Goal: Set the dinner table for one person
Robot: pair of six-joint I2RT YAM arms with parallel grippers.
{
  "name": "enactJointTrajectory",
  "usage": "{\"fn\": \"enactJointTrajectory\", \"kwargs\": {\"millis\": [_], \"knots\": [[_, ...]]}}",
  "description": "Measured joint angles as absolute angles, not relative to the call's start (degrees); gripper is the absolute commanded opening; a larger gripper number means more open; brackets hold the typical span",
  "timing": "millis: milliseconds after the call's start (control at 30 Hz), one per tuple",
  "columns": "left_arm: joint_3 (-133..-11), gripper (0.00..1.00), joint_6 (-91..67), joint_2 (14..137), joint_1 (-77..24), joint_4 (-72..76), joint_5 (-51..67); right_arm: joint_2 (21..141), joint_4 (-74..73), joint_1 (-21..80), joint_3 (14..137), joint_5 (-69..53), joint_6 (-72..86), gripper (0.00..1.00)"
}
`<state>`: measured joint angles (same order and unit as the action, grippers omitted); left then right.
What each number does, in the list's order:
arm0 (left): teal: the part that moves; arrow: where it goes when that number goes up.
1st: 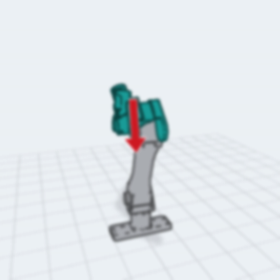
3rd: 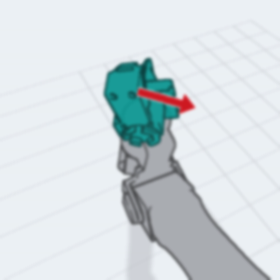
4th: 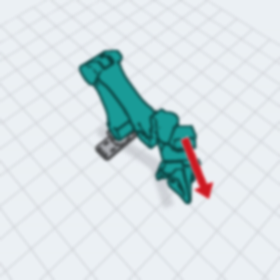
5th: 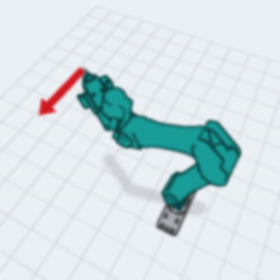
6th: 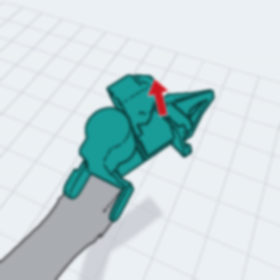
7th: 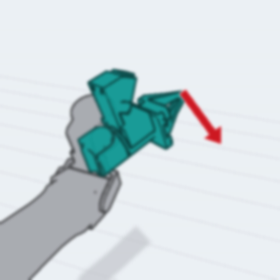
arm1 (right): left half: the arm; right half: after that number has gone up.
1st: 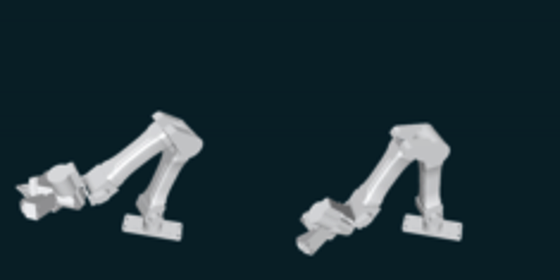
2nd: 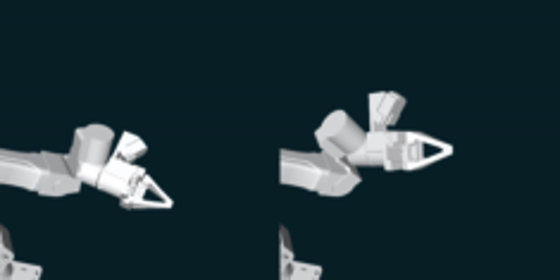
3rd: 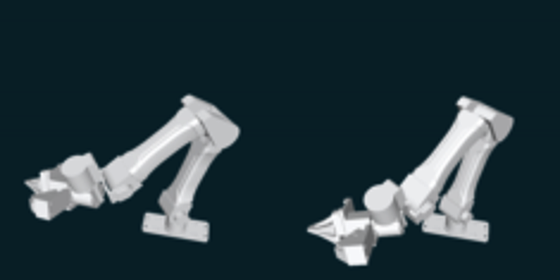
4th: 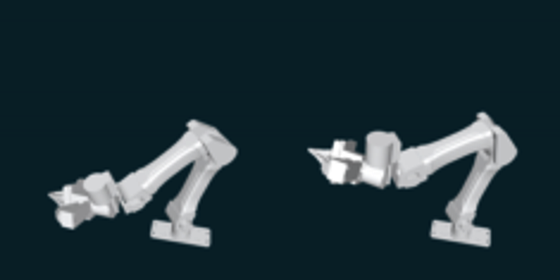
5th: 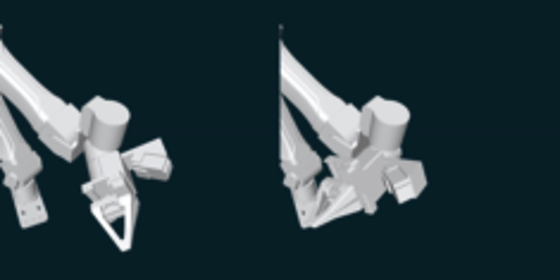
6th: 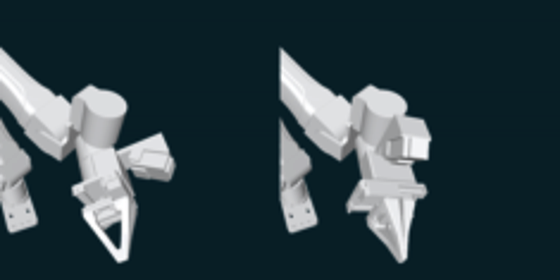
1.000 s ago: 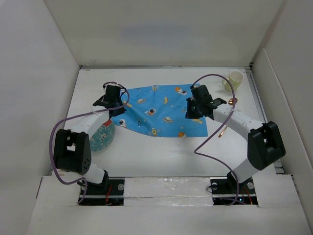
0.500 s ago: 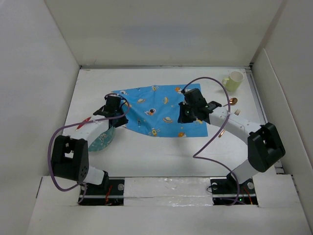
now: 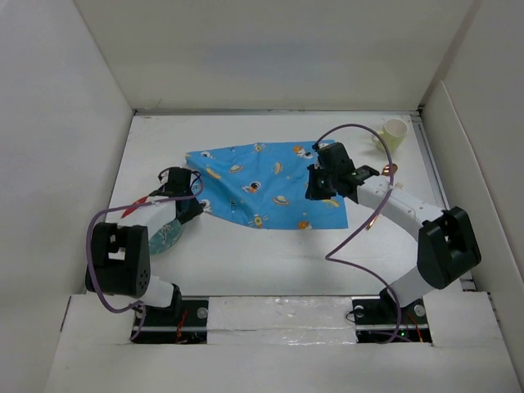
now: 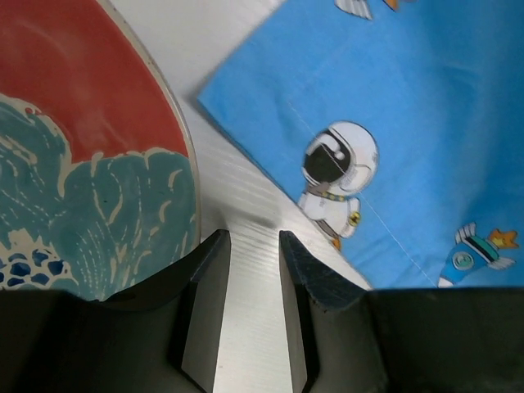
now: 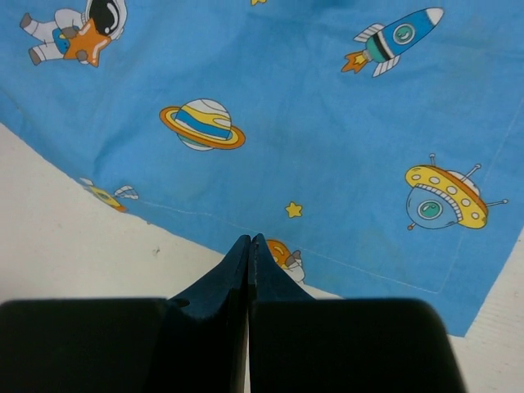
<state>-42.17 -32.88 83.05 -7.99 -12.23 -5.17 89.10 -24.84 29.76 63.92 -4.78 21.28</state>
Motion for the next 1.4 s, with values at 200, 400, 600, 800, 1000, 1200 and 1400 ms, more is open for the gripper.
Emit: {"fn": "enactJointTrajectory", "kwargs": {"millis": [200,400,600,800,1000,1200,1400], "knots": [[-42.94,0.38,-33.76,83.31,-3.92,-12.73,-8.86,86.83,-24.75,28.36,63.35,-5.65,20.47,0.04],[-49.47,0.43,-34.68,89.1,-3.84,-12.43,-10.59,85.82,-24.8,27.24,62.35,-6.98,19.62,0.05],[-51.92,0.42,-35.24,93.41,-5.82,-12.05,-11.33,84.9,-24.69,26.13,60.66,-7.84,19.0,0.06],[-54.57,0.07,-35.94,96.23,-5.91,-11.7,-13.02,84.77,-24.14,24.62,59.24,-8.62,19.03,0.13],[-54.54,0.0,-35.97,96.31,-5.89,-11.79,-13.19,84.66,-23.51,22.87,59.05,-9.3,19.03,0.16],[-49.5,0.0,-36.38,89.3,-5.89,-14.44,-9.69,84.58,-23.55,22.33,59.05,-9.28,19.29,0.23],[-47.59,0.0,-36.95,75.33,-5.91,-21.3,-7.84,84.79,-23.94,20.95,59.05,-8.21,19.97,0.26]]}}
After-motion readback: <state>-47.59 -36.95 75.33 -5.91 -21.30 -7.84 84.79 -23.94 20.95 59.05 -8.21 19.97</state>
